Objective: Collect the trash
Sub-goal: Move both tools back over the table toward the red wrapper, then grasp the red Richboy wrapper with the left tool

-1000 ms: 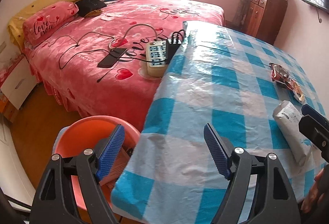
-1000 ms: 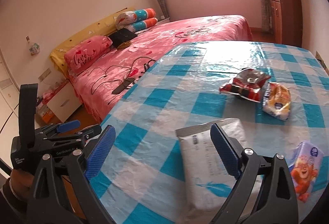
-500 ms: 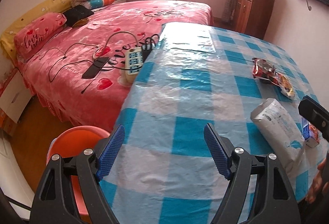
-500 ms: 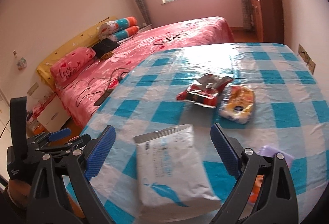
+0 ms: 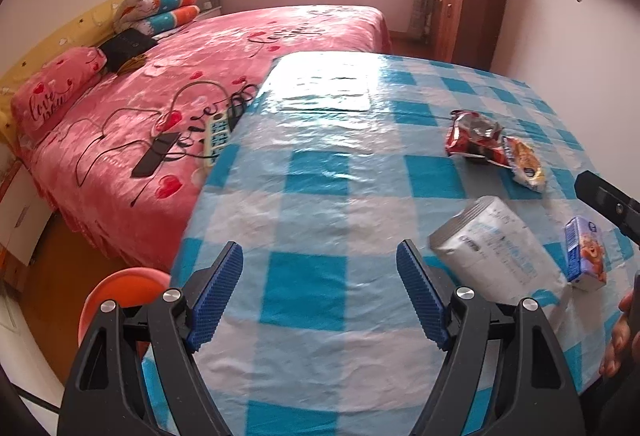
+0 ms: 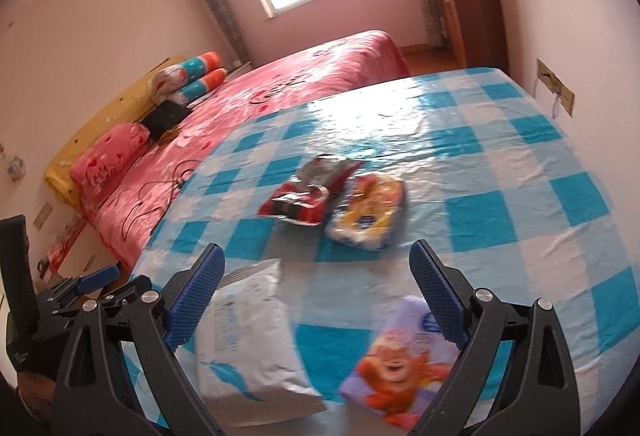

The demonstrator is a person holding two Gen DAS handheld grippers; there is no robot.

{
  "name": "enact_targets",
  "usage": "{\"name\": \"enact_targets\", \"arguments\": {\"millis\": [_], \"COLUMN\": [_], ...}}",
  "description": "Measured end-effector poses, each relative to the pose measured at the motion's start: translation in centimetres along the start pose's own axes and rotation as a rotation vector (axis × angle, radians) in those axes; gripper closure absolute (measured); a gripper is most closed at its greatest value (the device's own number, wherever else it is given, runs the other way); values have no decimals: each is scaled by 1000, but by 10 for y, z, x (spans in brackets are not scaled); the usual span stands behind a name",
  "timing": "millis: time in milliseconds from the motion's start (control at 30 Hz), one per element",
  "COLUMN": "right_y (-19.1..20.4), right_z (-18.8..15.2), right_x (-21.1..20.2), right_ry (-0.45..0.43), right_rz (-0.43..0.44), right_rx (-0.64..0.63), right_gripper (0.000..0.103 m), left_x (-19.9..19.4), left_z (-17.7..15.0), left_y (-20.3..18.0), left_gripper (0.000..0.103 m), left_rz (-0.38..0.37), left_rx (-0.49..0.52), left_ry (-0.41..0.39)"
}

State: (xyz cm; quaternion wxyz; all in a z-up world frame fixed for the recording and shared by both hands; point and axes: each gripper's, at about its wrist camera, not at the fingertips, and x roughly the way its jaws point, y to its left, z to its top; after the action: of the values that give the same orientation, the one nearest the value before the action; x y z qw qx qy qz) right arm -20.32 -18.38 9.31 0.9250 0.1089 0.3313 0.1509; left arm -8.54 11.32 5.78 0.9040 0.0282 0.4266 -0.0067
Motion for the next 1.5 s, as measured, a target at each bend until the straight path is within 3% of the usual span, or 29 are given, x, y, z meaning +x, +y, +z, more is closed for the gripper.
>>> {"name": "enact_targets", "arguments": {"millis": [400, 667, 1033, 1333, 1500], "right_y": [-74, -105, -109, -110, -89], "right_z": [3, 4, 2, 8, 10], "right_x": [0, 9, 35, 56, 80], "right_ry": [-12, 0, 36, 67, 97], "right_rz": [-95, -138, -133, -123, -106], "right_rx": [132, 199, 224, 207, 187], "right_gripper": [9, 9, 9, 9, 9], "left_x": [8, 44, 108, 138, 144], "left_z": [27, 55, 90, 102, 106], "left_y": [-56, -94, -142, -152, -155], "left_gripper": [24, 21, 21, 21, 22], "left_rz": [-131, -247, -243, -258, -251], "left_rx": [76, 120, 207, 222, 233], "left_ry": [-10, 54, 127, 174, 175]}}
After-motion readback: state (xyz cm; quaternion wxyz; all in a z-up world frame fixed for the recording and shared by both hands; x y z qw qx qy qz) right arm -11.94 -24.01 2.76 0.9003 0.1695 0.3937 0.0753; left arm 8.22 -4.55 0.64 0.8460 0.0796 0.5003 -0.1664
